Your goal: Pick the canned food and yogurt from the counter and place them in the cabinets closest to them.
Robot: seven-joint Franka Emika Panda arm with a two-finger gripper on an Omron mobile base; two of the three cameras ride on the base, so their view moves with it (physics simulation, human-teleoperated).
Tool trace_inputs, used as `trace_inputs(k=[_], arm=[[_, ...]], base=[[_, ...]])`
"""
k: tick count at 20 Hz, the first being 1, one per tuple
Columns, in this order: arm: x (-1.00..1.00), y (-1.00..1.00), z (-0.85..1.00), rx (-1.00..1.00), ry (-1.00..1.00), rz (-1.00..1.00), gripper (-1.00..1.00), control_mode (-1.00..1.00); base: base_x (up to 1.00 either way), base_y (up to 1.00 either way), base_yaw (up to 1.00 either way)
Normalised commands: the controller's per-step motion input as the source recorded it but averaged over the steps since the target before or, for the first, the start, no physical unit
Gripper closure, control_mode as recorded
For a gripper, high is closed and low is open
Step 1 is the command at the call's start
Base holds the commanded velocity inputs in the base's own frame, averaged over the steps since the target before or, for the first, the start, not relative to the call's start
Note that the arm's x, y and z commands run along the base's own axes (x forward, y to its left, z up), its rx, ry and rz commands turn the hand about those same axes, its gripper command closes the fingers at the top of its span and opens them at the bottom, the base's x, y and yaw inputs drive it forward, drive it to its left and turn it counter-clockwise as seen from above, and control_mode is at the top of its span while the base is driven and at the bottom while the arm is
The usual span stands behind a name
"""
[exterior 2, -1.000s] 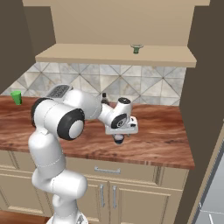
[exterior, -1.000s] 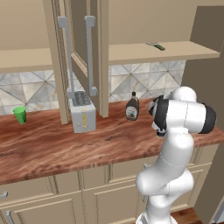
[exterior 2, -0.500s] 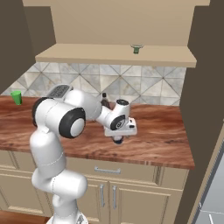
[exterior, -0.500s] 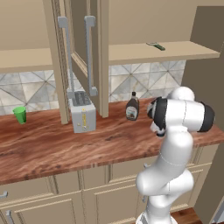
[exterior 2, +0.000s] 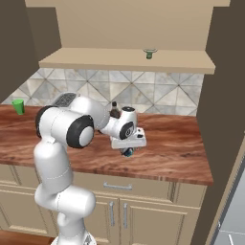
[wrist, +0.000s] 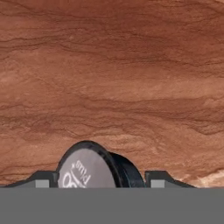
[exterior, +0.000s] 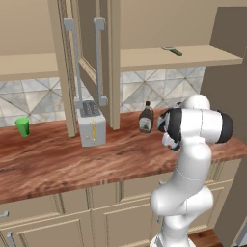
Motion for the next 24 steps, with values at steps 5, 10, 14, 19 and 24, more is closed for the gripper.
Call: trace_inputs(k=[5,10,14,19,24], arm=[[0.0,-0.07,0.56,0.06,-0.01,-0.03,1.0,-1.0],[0.0,-0.05,0.83,0.09,-0.02,-0.02,1.0,-1.0],[0.0,-0.01,0.84,0.08,-0.02,-0.03,1.0,-1.0],[-0.19,0.0,0.74,0.06,-0.05,-0.01,1.0,-1.0],[-0.22,0.0,0.78,0.06,-0.08,0.0,1.0,-1.0]], base=[[0.0,0.0,0.0],[0.0,0.0,0.0],[0.0,0.0,0.0],[0.0,0.0,0.0],[0.0,0.0,0.0]])
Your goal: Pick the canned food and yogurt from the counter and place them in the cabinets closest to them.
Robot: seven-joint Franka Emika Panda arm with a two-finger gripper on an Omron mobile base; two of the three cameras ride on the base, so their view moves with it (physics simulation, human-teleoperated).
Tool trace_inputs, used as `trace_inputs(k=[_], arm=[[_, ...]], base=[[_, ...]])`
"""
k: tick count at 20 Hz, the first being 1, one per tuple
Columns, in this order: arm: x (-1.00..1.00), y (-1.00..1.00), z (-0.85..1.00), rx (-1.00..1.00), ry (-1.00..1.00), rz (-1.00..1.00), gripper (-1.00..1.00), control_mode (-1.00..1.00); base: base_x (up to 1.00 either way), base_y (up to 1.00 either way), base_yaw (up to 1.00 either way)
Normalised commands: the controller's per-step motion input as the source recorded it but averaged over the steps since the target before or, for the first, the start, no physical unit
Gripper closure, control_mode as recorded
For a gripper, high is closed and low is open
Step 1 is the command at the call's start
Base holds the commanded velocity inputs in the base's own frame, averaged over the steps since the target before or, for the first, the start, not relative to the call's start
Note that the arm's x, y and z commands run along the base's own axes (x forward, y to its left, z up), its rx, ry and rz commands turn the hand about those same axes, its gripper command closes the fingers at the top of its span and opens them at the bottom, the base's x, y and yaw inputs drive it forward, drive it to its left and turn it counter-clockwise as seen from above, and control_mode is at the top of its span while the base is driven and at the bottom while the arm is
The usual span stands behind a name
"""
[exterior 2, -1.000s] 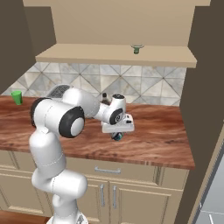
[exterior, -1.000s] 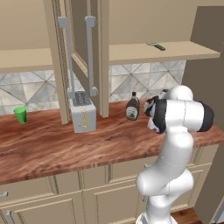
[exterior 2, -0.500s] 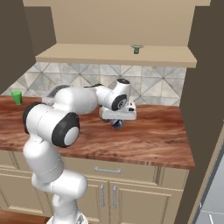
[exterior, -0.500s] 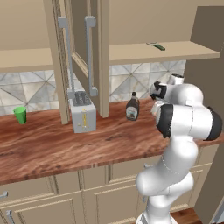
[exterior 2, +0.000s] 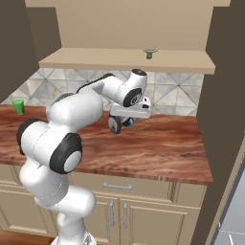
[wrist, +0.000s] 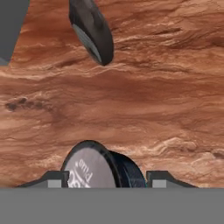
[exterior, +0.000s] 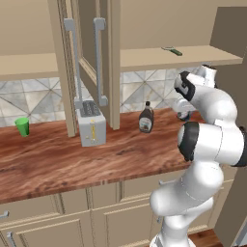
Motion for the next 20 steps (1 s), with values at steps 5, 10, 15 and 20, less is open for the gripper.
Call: trace_inputs(k=[5,10,15,20], arm=[[-0.19,0.01,0.81,0.05,-0.1,0.0,1.0,-1.0],[-0.05,0.22,0.73,0.03,-0.17,-0.01,1.0,-1.0],[0.0,0.29,0.79,0.05,-0.18,-0.03,1.0,-1.0],[-0.03,0.28,0.68,0.11,-0.17,-0.05,1.0,-1.0]], base=[[0.0,0.0,0.0],[0.0,0.0,0.0],[0.0,0.0,0.0],[0.0,0.0,0.0]])
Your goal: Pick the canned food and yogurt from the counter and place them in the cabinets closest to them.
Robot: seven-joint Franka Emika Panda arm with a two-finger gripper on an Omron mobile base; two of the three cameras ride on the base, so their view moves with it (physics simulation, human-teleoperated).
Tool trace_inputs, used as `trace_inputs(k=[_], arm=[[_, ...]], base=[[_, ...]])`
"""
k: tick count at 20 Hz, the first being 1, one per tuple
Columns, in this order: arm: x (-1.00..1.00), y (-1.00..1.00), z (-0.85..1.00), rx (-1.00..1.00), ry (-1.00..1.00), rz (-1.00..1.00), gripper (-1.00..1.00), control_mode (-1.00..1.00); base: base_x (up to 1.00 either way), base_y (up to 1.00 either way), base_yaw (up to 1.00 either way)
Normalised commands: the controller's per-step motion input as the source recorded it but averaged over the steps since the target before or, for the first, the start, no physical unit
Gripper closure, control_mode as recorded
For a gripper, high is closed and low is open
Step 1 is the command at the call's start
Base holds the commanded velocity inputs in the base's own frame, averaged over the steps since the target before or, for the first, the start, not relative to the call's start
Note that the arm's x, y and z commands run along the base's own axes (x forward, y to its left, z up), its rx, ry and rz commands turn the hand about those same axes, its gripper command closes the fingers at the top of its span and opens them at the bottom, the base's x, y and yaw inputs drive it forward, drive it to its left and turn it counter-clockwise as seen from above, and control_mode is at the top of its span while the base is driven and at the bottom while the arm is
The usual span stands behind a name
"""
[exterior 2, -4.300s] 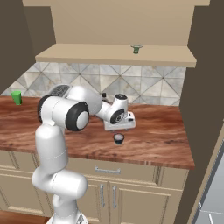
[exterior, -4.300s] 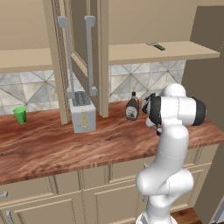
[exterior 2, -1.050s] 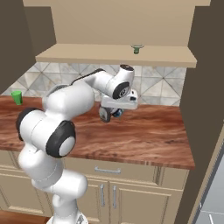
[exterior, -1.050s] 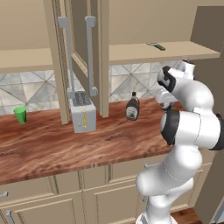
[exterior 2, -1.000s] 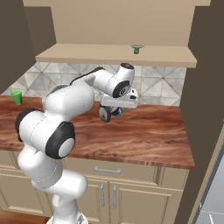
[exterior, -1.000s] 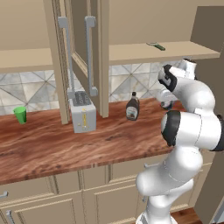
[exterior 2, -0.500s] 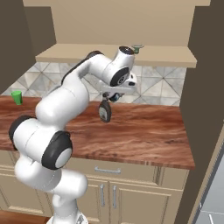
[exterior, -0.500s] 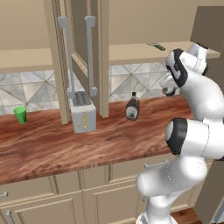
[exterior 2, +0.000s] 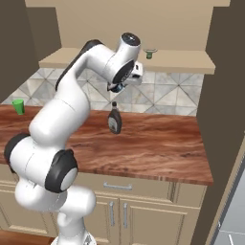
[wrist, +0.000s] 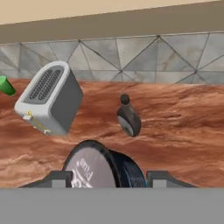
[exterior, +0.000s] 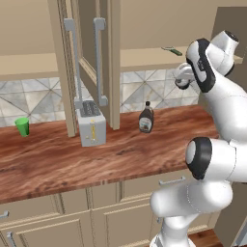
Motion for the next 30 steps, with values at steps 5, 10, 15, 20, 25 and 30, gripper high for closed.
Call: trace_inputs(k=[5,10,15,20,25,30], arm=[[-0.02,0.27,0.6,0.12,-0.17,-0.08,1.0,-1.0],[-0.01,0.22,0.36,0.13,-0.12,-0.1,1.0,-1.0],[-0.11,-0.03,0.29,0.22,-0.04,-0.02,1.0,-1.0],[-0.02,-0.04,0.05,0.11,-0.03,0.0,1.0,-1.0],[0.25,0.11,0.01,0.07,-0.01,-0.04,1.0,-1.0],[0.43,0.17,0.02,0.08,0.0,-0.1,1.0,-1.0]], base=[[0.0,0.0,0.0],[0.0,0.0,0.0],[0.0,0.0,0.0],[0.0,0.0,0.0],[0.0,0.0,0.0],[0.0,0.0,0.0]])
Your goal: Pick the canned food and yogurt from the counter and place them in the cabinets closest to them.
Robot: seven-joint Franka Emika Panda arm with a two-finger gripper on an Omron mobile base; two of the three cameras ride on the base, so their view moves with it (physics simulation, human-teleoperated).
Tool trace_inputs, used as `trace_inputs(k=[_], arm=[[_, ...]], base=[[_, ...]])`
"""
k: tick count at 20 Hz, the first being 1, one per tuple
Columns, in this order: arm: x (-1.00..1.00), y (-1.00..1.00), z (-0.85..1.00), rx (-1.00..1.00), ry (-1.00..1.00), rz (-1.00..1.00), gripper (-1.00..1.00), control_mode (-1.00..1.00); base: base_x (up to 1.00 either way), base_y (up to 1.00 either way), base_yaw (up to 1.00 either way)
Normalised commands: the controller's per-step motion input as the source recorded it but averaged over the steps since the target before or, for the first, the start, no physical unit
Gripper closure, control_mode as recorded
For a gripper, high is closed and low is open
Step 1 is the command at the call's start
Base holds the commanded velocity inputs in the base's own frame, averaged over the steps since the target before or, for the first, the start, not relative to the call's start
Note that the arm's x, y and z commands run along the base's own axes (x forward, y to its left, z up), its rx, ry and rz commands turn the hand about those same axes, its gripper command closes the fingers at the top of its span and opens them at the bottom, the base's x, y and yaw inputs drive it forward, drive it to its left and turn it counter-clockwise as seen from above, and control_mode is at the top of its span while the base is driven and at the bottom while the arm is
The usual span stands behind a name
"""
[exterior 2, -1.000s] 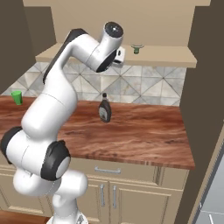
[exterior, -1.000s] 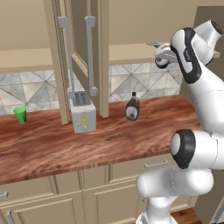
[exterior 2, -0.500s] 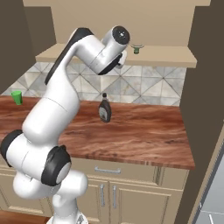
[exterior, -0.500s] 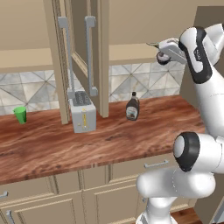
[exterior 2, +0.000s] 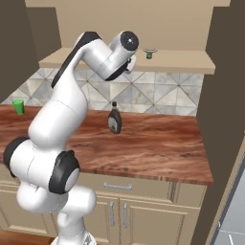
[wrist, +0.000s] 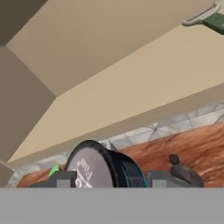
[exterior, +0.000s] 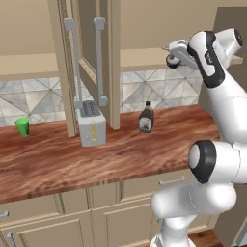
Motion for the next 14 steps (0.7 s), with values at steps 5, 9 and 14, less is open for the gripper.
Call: trace_inputs(k=[5,9,14], arm=[[0.55,0.17,0.0,0.09,0.0,-0.13,1.0,-1.0],[0.73,0.22,0.0,0.08,0.02,-0.16,1.0,-1.0],[0.84,0.32,0.0,0.06,0.02,-0.17,1.0,-1.0]], base=[[0.0,0.0,0.0],[0.0,0.0,0.0],[0.0,0.0,0.0]])
